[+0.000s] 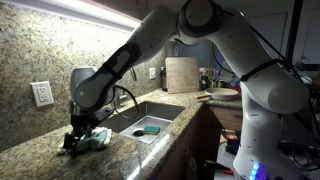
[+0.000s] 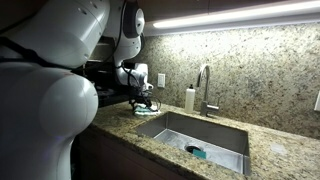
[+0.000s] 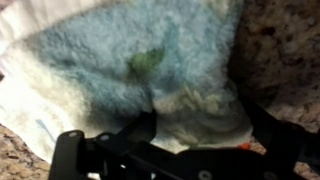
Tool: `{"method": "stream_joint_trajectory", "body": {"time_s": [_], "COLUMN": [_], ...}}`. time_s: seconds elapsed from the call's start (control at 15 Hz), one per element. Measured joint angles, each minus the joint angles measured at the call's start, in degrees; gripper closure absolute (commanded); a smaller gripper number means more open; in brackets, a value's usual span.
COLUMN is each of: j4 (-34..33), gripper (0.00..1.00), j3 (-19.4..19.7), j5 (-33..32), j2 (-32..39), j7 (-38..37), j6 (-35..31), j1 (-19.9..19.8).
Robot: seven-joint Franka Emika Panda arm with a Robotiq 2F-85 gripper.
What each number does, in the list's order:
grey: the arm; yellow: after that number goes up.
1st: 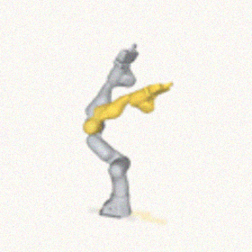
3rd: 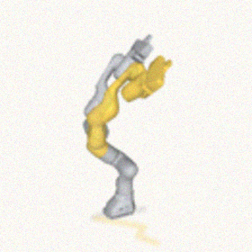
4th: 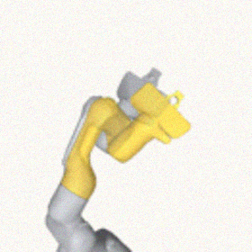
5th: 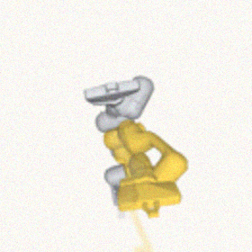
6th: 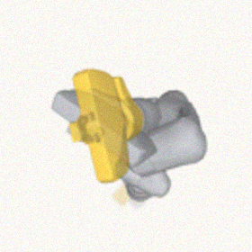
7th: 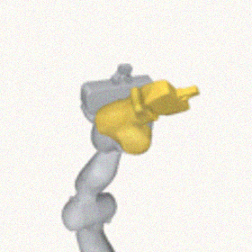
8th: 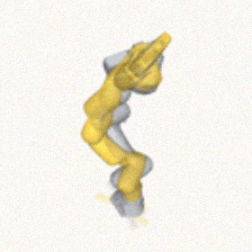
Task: Use the towel to wipe the countertop
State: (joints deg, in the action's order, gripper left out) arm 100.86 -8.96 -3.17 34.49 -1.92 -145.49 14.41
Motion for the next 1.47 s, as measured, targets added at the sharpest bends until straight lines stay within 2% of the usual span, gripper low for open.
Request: {"method": "stream_joint_trajectory", "body": {"time_s": [0.67,0.87,1.0,1.13,1.47], "j4": [-0.7,0.4,1.4,2.2,1.7], "gripper": [0.96,0.95,0.99,0.99,0.99], "j3": [2.6,3.8,4.6,4.6,-0.3], "j5": [0.0,0.0,0.0,0.0,1.8], "j2": [-0.9,-1.6,-2.2,-2.3,-1.6], "j7": [0.1,0.0,0.0,0.0,4.2], "j6": [2.5,3.1,3.6,3.7,3.5], "j1": [-0.2,-0.6,-1.0,-1.6,-2.9]}}
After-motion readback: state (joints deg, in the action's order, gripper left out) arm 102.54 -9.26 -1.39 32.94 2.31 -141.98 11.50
